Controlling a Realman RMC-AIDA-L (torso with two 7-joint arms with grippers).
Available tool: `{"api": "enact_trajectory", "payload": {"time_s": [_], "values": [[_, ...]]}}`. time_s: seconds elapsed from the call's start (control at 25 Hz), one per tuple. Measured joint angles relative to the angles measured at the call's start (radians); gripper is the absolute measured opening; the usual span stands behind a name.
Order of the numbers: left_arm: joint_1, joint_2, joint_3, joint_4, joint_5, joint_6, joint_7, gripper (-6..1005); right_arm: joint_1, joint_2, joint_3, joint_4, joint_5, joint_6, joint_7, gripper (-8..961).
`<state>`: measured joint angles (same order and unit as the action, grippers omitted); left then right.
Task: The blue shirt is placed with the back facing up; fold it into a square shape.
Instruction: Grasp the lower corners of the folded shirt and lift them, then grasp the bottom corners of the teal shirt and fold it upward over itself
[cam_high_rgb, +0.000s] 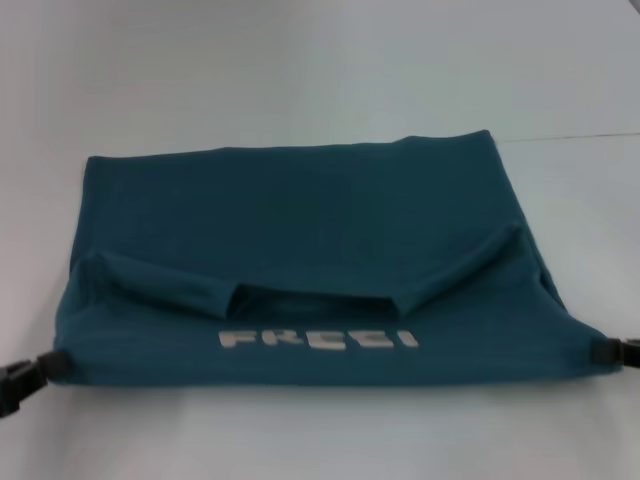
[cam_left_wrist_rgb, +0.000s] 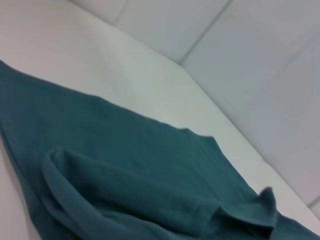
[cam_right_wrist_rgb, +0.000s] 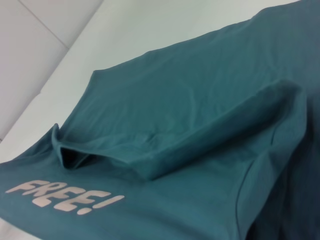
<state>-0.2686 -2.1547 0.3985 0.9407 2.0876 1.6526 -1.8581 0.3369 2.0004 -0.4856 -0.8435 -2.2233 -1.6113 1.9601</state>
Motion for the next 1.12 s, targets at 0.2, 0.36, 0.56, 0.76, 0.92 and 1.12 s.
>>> {"api": "enact_trajectory", "payload": {"time_s": [0.2,0.36,0.56,0.76,0.92,1.12], "values": [[0.014,-0.002,-0.001,0.0,0.048,0.064,-0.001,9,-0.065,-0.002,0.042,-0.002,-0.005,-0.088,-0.075,35],[0.034,-0.006,-0.002,-0.002,0.062,0.127,0.001,14,-0.098,-0.003,0.053,-0.002,-0.008,-0.125,-0.115,35],[0.063,-0.007,-0.009,-0.002,0.065,0.2,0.017,20,-0.131,0.002,0.058,0.0,-0.043,-0.155,-0.159,35],[0.087,-0.013,-0.036,-0.013,0.086,0.264,0.042,26,-0.144,0.004,0.081,0.0,-0.075,-0.2,-0.181,35],[0.105,-0.017,-0.064,-0.012,0.089,0.314,0.051,30,-0.149,0.001,0.109,-0.005,-0.077,-0.247,-0.187,35],[0.097,-0.009,-0.122,-0.001,0.087,0.339,0.046,36,-0.13,-0.005,0.163,-0.013,-0.073,-0.264,-0.19,35]]}}
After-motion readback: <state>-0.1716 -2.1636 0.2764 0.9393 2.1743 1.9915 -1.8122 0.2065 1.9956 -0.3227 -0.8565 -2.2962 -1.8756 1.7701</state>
